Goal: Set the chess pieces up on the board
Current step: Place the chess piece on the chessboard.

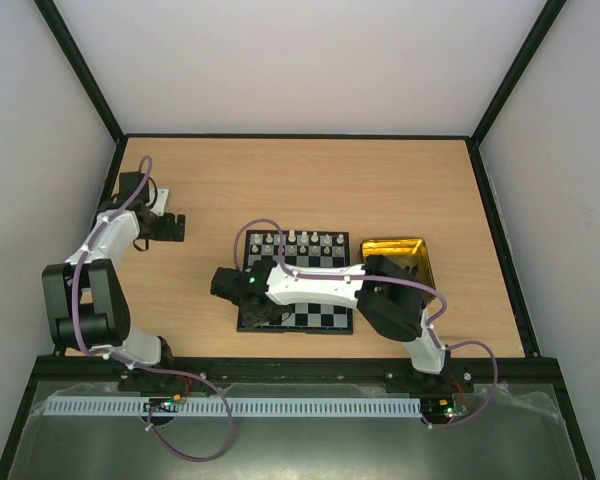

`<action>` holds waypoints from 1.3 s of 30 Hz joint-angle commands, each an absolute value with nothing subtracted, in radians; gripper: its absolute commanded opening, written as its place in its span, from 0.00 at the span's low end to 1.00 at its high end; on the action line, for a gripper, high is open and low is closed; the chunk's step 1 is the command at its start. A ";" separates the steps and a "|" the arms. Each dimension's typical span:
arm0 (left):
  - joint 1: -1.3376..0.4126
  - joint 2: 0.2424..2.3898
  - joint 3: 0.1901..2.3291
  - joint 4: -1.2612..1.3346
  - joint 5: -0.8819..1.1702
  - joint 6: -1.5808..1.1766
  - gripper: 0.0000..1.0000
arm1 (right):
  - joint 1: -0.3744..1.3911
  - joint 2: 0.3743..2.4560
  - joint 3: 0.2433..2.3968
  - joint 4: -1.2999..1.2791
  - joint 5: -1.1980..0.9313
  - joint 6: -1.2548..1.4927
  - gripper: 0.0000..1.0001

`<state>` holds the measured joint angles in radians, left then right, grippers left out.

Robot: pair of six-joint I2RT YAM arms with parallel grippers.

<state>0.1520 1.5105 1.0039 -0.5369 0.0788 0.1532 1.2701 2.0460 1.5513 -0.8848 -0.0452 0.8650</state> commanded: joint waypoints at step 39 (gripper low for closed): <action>0.168 1.493 1.007 -0.547 0.093 0.160 0.99 | 1.276 2.049 1.540 -0.919 -0.024 0.884 0.02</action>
